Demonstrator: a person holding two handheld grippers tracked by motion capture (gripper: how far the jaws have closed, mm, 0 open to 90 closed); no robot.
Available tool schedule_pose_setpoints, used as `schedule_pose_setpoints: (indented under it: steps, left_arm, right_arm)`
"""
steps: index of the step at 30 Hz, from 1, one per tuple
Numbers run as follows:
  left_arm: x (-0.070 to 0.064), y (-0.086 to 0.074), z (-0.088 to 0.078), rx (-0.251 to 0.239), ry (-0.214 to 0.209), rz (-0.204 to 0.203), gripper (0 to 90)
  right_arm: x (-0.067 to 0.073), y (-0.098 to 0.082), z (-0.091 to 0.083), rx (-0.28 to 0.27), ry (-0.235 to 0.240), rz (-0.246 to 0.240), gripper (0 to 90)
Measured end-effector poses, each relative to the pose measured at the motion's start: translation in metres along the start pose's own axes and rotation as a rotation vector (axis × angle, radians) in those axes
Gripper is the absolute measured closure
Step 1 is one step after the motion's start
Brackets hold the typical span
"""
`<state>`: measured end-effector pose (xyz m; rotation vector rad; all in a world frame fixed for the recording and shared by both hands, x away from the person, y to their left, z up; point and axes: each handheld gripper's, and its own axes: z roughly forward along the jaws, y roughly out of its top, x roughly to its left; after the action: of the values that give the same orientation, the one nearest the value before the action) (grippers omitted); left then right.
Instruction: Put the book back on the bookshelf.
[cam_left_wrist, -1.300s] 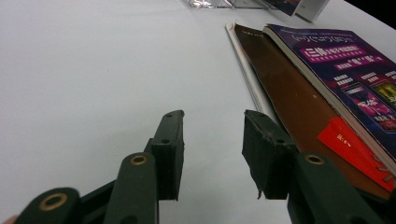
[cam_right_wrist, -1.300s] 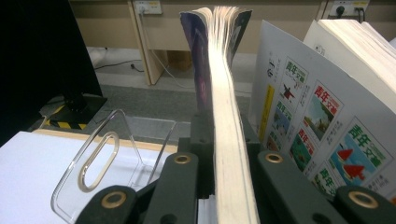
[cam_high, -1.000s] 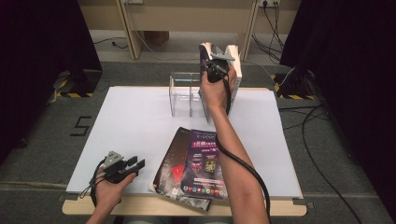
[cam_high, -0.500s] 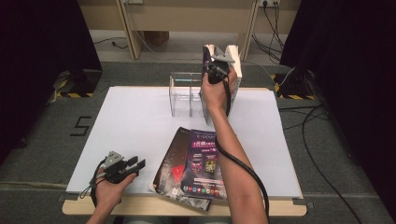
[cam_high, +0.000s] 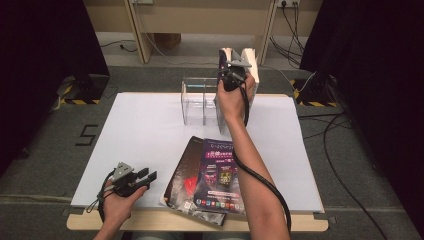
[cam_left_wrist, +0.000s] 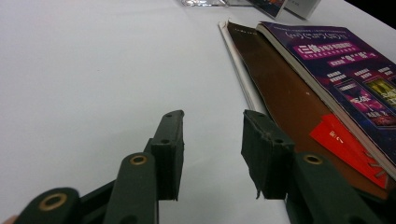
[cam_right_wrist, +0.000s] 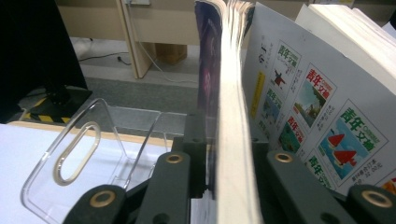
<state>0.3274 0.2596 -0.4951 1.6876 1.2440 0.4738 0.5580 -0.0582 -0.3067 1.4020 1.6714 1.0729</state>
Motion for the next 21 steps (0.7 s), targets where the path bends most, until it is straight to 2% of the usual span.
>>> schedule_pose_setpoints:
  steps: [21]
  left_arm:
    - [-0.002,0.0,0.0,-0.001,-0.003,0.004,58.1]
  right_arm:
    - [-0.004,-0.008,-0.012,0.012,0.023,0.014,73.9]
